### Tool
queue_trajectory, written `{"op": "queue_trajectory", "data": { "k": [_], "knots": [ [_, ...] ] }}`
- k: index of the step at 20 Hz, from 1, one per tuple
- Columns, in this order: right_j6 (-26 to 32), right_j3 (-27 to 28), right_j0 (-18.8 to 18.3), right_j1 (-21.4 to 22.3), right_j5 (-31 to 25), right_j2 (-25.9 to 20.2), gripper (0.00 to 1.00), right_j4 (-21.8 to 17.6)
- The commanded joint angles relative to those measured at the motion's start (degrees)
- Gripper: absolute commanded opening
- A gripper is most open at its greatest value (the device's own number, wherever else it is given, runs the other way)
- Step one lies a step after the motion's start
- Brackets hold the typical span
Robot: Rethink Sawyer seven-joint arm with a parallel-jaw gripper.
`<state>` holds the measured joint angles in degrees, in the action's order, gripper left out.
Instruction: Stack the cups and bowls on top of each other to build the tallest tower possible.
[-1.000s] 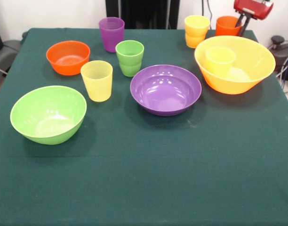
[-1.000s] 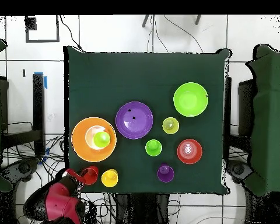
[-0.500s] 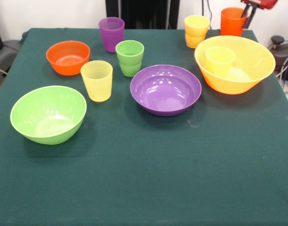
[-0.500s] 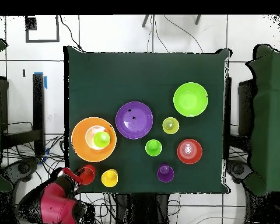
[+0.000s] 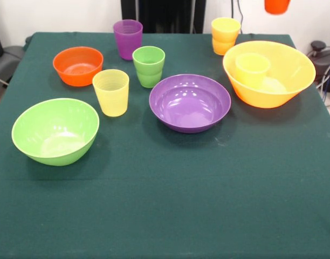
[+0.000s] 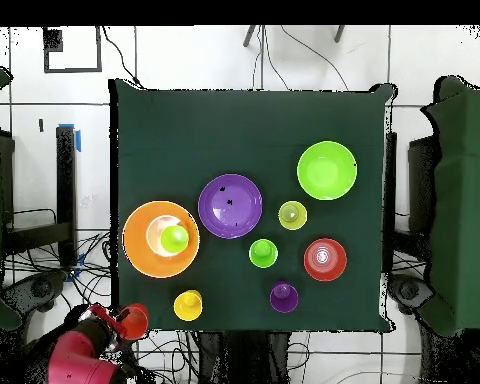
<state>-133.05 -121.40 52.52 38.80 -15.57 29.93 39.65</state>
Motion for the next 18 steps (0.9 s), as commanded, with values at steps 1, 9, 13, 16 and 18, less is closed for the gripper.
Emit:
{"op": "queue_trajectory", "data": {
  "k": [1, 9, 13, 16, 18],
  "knots": [
    [-9.85, 4.35, 0.92, 4.43, -12.23, 2.32, 0.00, -5.06],
    [-9.77, 7.13, -1.10, 4.42, -13.22, 3.62, 0.00, -5.35],
    [-7.58, 9.70, -4.18, 4.10, -15.25, 3.74, 0.00, -6.25],
    [-6.39, 11.27, -5.48, 3.75, -16.42, 4.36, 0.00, -7.38],
    [-5.61, 11.61, -6.77, 2.95, -15.17, 3.59, 0.00, -7.68]
  ]
}}
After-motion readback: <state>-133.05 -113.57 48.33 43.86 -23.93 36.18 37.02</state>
